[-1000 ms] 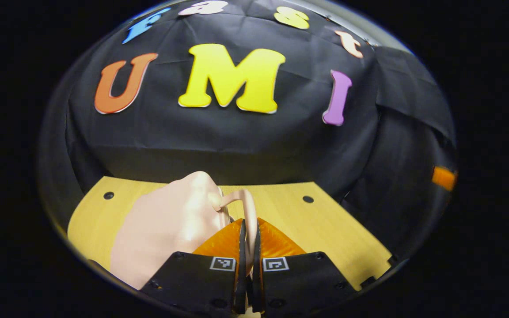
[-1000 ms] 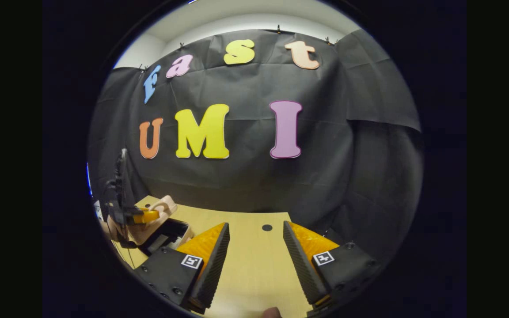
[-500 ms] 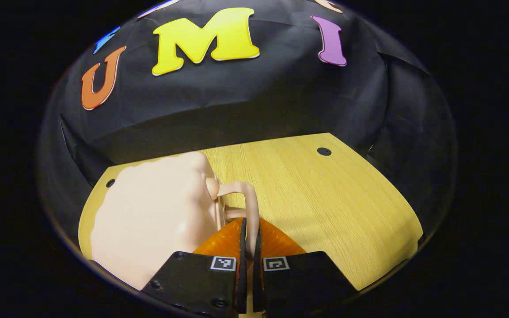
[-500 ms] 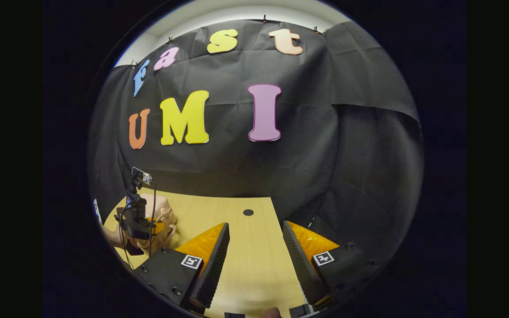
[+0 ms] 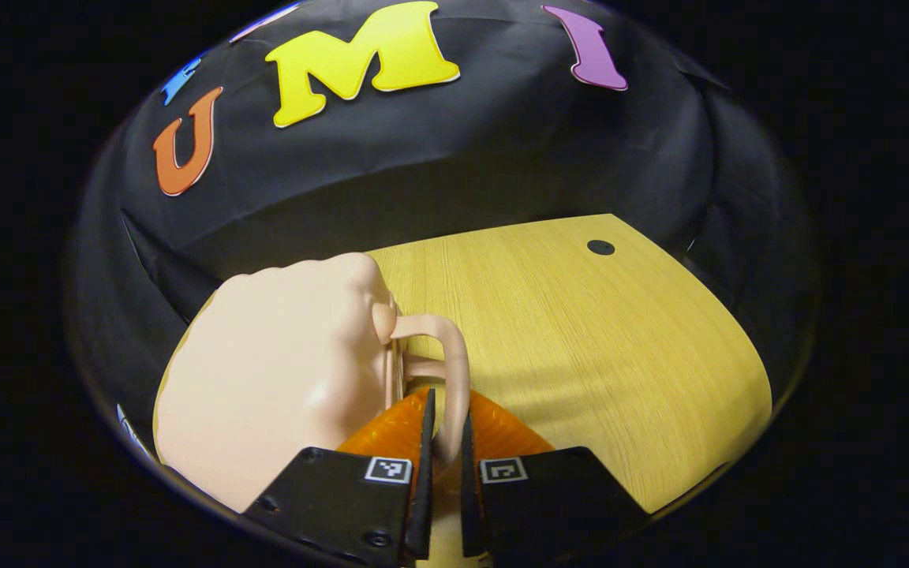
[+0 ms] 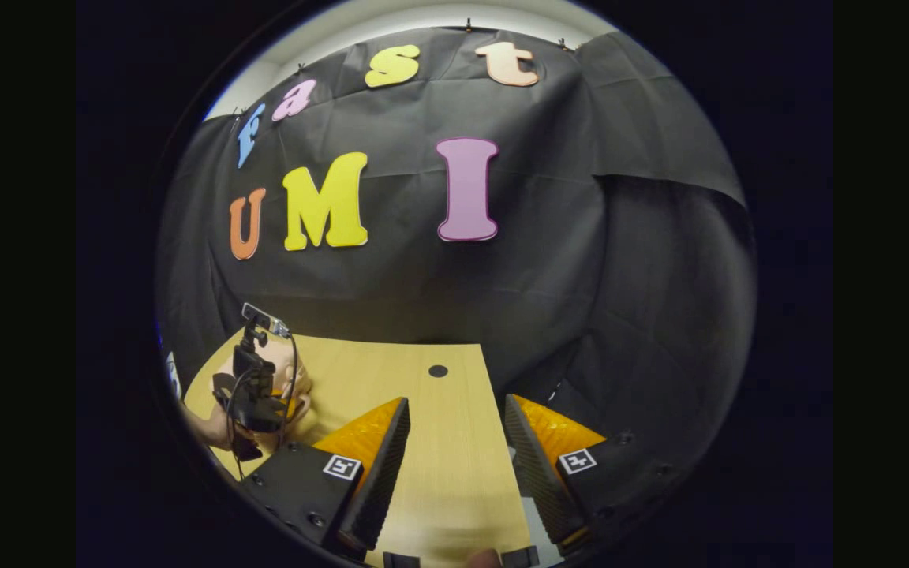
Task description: First open the suitcase, pack the skin care products into it, and then close the suitcase.
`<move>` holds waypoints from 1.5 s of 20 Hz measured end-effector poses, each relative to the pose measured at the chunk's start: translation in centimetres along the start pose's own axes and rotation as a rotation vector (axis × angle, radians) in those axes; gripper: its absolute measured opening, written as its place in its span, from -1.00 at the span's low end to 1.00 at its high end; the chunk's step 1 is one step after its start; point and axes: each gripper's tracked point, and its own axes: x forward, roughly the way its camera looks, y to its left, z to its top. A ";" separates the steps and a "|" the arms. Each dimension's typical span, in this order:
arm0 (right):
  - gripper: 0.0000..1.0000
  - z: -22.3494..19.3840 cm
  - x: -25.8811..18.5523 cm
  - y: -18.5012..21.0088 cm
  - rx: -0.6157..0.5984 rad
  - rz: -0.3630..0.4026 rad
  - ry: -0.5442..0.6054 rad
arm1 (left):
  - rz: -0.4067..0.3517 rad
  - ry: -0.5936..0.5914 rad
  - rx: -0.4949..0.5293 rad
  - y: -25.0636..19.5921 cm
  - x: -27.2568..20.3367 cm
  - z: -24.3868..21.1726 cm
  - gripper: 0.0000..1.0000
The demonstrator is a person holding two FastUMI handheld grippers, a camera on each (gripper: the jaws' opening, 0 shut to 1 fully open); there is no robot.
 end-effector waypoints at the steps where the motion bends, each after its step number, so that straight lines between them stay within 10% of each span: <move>1: 0.45 -0.2 0.0 0.2 -0.003 0.005 0.003 | -0.008 0.016 -0.004 -0.1 -0.1 -0.2 -0.52; 9: 0.45 -0.5 1.2 5.1 0.012 0.110 0.015 | -0.062 0.058 0.023 -1.7 -3.8 -1.4 0.67; 12: 0.45 -0.6 1.5 8.7 0.003 0.171 0.020 | -0.131 0.016 0.053 -2.8 -7.6 0.1 0.68; 19: 0.45 6.7 2.7 14.5 -0.015 0.108 -0.150 | 0.040 -0.442 -0.162 7.0 -18.2 13.0 0.76; 25: 0.35 14.7 1.3 19.4 0.028 0.107 -0.345 | 0.088 -0.665 -0.215 13.8 -24.1 19.4 0.63; 30: 0.36 15.3 0.1 22.4 0.014 0.084 -0.394 | 0.081 -0.738 -0.199 15.0 -25.5 20.5 0.89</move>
